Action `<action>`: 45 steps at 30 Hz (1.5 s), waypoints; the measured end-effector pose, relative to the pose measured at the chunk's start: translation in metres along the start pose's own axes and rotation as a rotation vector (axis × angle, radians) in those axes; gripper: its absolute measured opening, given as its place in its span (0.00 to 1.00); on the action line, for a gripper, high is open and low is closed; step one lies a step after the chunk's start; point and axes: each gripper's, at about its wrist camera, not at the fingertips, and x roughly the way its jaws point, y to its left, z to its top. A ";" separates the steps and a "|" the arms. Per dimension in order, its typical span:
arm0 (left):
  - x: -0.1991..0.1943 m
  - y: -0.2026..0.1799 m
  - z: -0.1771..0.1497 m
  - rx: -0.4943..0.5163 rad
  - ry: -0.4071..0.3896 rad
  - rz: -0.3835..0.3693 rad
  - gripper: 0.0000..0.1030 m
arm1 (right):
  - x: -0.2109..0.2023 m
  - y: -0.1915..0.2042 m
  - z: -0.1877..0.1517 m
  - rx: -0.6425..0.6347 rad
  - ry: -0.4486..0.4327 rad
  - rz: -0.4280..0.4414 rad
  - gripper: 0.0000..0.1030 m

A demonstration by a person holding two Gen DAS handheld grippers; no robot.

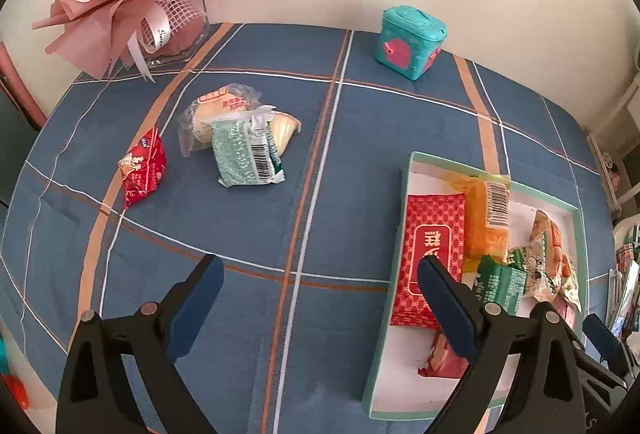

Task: Organize snacks
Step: 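Move both open tools back toward the last snacks on the bedspread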

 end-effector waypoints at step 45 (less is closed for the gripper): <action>-0.007 0.213 0.016 -0.274 0.004 0.093 0.95 | 0.017 0.175 -0.046 -0.263 0.030 0.127 1.00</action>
